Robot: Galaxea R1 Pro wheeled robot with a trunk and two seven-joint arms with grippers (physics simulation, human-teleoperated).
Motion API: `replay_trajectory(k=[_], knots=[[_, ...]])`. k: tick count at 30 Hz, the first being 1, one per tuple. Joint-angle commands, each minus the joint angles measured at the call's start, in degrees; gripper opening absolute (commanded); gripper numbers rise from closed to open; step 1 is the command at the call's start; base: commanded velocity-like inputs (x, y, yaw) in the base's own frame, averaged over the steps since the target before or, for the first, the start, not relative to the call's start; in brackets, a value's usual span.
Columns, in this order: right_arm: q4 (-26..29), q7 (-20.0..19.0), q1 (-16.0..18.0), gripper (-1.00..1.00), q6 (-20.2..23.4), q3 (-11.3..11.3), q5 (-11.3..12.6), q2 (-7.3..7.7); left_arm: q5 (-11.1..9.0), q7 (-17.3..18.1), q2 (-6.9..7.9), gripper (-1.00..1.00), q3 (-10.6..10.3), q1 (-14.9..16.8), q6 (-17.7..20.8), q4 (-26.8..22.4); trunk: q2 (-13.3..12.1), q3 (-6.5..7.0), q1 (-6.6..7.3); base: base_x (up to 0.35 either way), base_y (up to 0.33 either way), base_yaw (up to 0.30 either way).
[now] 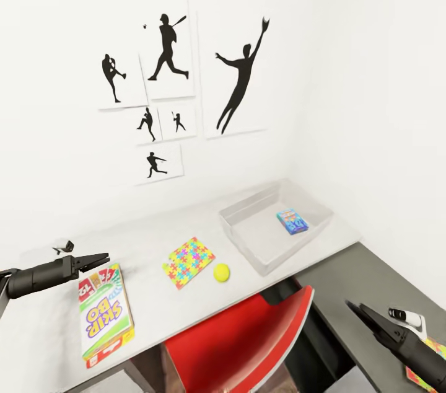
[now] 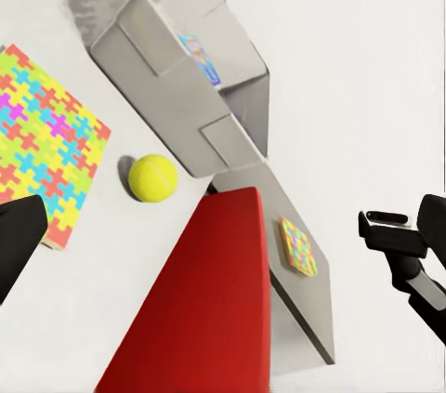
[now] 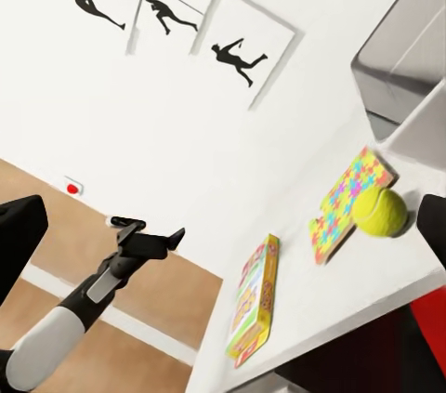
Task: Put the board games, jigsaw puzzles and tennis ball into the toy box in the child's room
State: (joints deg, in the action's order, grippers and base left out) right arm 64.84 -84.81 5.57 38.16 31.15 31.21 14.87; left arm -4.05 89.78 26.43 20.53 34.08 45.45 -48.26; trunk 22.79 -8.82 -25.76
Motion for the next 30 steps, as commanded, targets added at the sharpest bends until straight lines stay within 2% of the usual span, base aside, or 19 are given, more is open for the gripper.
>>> replay_trajectory(k=[1, 11, 24, 30], knots=[[0.0, -0.1, 0.1, 1.00, 0.6, 0.0, 0.1, -0.01, 0.0, 0.2, 0.03, 1.00, 0.0, 0.0, 0.6, 0.0, 0.1, -0.04, -0.02, -0.171, 0.132, -0.204], [0.0, 0.0, 0.1, 1.00, 0.5, 0.0, 0.1, -0.02, 0.0, 0.2, 0.03, 1.00, 0.1, 0.0, 0.6, 0.0, 0.1, 0.75, -0.02, -0.218, 0.127, -0.204], [0.0, 0.0, 0.1, 1.00, 0.5, 0.0, 0.0, -0.02, 0.0, 0.2, 0.03, 1.00, 0.1, 0.0, 0.6, 0.0, 0.1, 1.74, -0.02, -0.141, 0.027, -0.203], [0.0, 0.1, 0.1, 1.00, 0.5, -0.1, -0.4, -0.05, -0.1, 0.2, 0.03, 1.00, 0.1, 0.0, 0.6, 0.0, 0.1, 1.90, -0.02, -0.155, 0.046, -0.076]])
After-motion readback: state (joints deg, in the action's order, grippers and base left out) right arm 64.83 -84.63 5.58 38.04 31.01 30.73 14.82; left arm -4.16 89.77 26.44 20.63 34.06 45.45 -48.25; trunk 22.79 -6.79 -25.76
